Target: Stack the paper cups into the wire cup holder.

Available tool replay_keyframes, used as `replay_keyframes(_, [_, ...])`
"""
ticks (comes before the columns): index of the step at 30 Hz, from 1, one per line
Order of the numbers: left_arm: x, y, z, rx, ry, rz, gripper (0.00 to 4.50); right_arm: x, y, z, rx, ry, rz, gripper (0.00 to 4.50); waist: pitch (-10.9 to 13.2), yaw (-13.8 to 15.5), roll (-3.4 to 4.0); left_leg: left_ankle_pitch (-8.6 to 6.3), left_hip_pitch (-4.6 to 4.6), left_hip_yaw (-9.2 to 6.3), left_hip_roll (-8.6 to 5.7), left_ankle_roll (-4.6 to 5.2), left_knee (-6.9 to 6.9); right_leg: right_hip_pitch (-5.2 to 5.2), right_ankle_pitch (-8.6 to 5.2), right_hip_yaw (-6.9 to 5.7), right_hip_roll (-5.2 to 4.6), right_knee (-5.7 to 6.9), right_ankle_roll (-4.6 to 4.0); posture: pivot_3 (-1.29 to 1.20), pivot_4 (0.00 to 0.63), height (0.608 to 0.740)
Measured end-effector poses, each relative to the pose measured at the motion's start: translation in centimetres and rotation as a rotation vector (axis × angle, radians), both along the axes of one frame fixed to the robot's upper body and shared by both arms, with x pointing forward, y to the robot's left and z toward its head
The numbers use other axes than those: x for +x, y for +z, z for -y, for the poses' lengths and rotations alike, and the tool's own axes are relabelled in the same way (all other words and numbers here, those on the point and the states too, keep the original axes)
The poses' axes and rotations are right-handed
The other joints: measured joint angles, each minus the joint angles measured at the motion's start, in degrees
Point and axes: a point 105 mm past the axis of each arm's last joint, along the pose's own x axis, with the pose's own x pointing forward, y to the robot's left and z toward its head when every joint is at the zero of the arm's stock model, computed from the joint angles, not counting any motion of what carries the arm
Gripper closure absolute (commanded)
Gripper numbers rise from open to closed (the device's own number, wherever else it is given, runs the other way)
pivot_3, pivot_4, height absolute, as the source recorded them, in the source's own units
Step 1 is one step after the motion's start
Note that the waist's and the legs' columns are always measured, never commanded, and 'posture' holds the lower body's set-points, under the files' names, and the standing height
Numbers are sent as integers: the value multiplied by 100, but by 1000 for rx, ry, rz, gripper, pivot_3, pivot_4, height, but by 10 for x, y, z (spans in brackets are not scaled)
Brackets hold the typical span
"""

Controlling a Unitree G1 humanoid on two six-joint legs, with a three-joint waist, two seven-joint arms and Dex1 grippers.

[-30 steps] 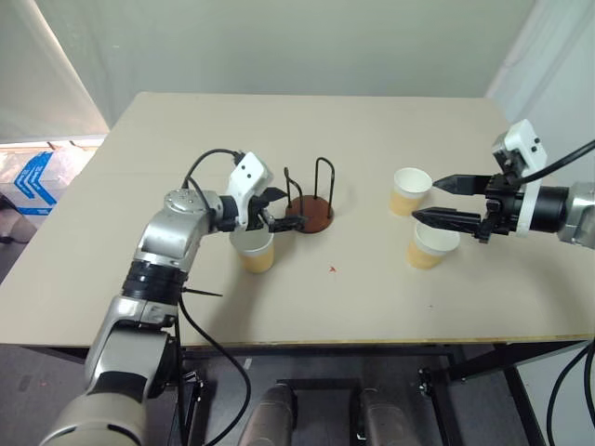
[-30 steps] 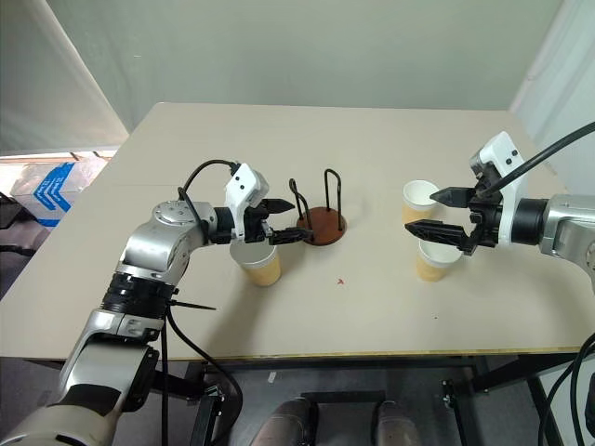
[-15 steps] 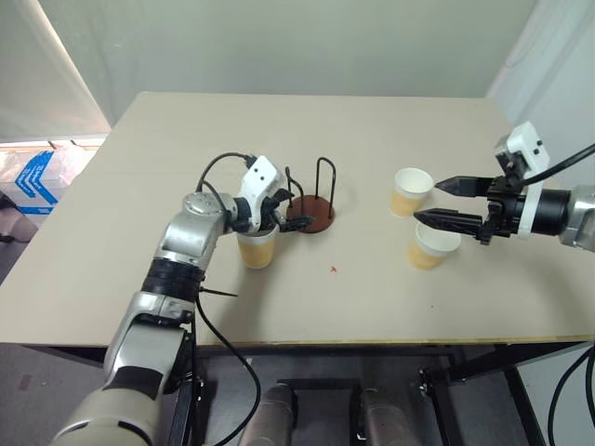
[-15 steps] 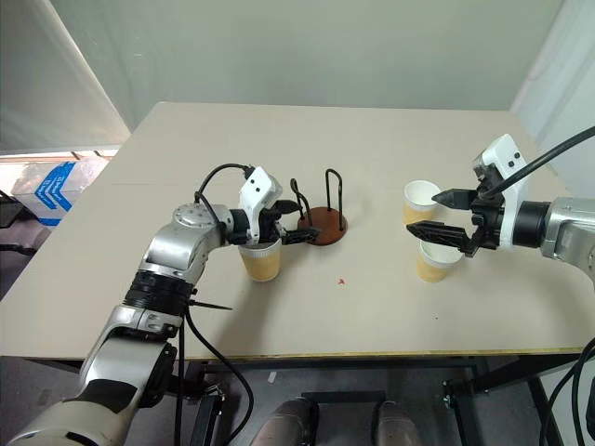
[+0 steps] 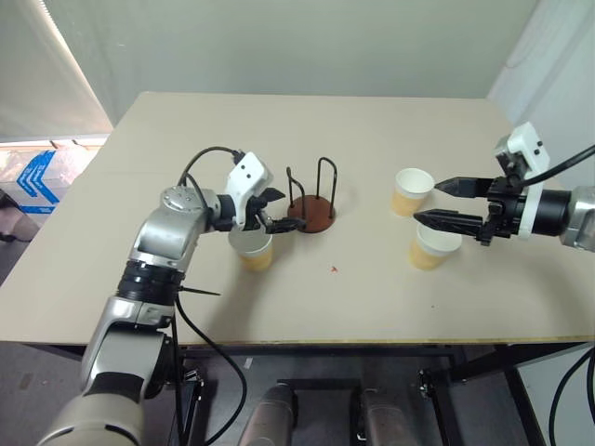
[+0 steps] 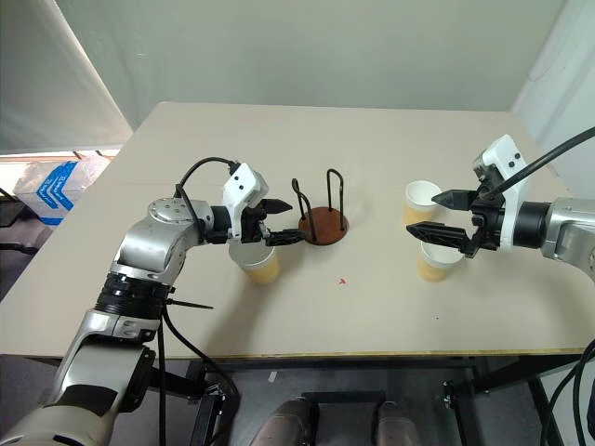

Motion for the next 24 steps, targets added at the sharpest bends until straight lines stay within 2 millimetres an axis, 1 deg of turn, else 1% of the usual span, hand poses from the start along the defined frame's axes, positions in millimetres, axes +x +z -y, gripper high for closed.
replay_keyframes(2, [2, -1, 5, -11, 3, 0, 86, 0, 0, 0, 0, 0, 0, 0, 0, 2, 0, 0, 0, 1, 0, 0, 0, 0, 0, 0, 0, 0, 0, 0, 150, 740])
replay_keyframes(6, [5, 0, 7, -13, 4, 1, 86, 0, 0, 1, -5, -4, -1, 0, 0, -1, 0, -1, 0, 1, 1, 0, -2, -1, 0, -1, 0, 0, 2, 0, 150, 740])
replay_keyframes(12, [13, 12, 14, -24, 0, 20, 86, -1, 0, 1, -5, -2, -8, 0, 1, 4, -1, -1, -1, 3, -3, 2, 0, 1, 4, 1, -2, -3, 9, 0, 150, 740])
replay_keyframes(15, [12, 11, 14, -25, -7, 15, 86, -2, -2, 2, -6, -7, -17, 0, 1, 2, -1, -2, -1, 3, -2, 3, 0, 0, 14, 0, -2, -3, 29, 0, 150, 740])
replay_keyframes(19, [11, 11, 14, -23, -18, 7, 86, -1, -3, 3, -7, -12, -18, 0, 1, 3, -1, -2, -1, 3, -2, 3, 0, 0, 13, 0, -2, -3, 30, 0, 150, 740])
replay_keyframes(24, [15, 8, 13, -5, -2, 2, 86, -1, -3, 3, -7, -18, -16, 0, 1, 4, -1, -1, -1, 3, -3, 4, 1, 0, 12, 1, -2, -3, 27, 0, 150, 740])
